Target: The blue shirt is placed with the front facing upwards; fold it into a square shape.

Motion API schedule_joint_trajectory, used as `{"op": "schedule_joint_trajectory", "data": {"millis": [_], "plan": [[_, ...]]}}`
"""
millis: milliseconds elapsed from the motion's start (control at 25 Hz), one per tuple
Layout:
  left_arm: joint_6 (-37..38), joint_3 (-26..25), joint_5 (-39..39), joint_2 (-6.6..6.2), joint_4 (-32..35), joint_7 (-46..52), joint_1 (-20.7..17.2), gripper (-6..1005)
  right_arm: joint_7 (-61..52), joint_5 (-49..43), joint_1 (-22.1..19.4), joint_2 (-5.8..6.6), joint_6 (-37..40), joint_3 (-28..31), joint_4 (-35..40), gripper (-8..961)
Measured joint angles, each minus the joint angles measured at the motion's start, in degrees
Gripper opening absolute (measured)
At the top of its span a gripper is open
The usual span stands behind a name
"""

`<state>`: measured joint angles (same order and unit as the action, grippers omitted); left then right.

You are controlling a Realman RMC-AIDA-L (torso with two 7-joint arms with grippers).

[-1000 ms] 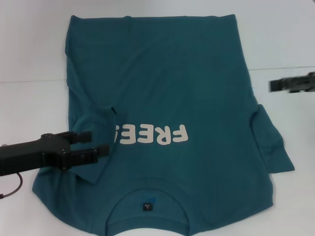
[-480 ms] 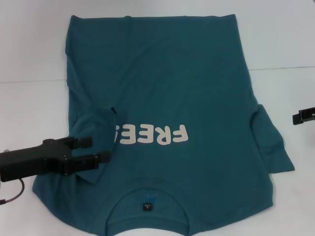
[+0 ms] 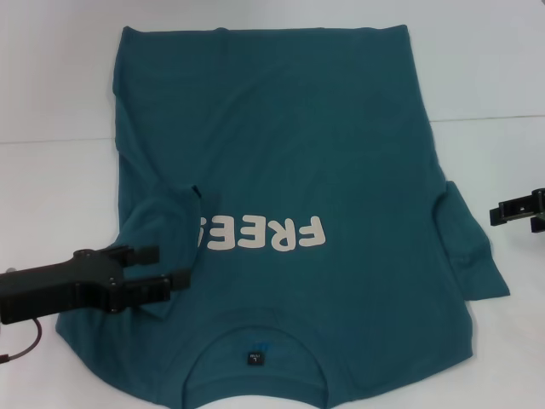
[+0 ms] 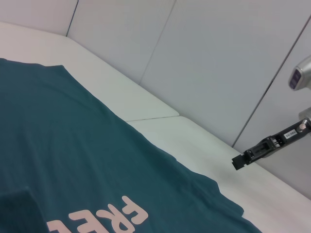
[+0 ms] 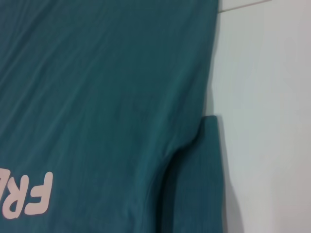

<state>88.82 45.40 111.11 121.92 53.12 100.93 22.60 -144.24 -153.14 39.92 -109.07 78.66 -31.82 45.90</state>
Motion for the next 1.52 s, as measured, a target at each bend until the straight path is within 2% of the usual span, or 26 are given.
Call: {"op": "schedule_joint_trajectory", "data": {"millis": [200,520,1520], "plan": [[-0.09,0.22,0.0,0.01,-0.04,-0.02,0.19,841,0.96,1.1,0.32,-0.34,-2.73,-0.2,-2.16,857],[-0.18,0.22,-0.02,0.14,-0.04,-0.03,0.48,841,2.37,3.89,0.51,0.09,-7.08,-0.2,-7.86,840],[-0.11,0.22,-0.03,0.25,-0.66,-0.56,0.6,841,3.74,4.7,1.13,-1.15,-13.81,-0.29,-13.28,785]]}}
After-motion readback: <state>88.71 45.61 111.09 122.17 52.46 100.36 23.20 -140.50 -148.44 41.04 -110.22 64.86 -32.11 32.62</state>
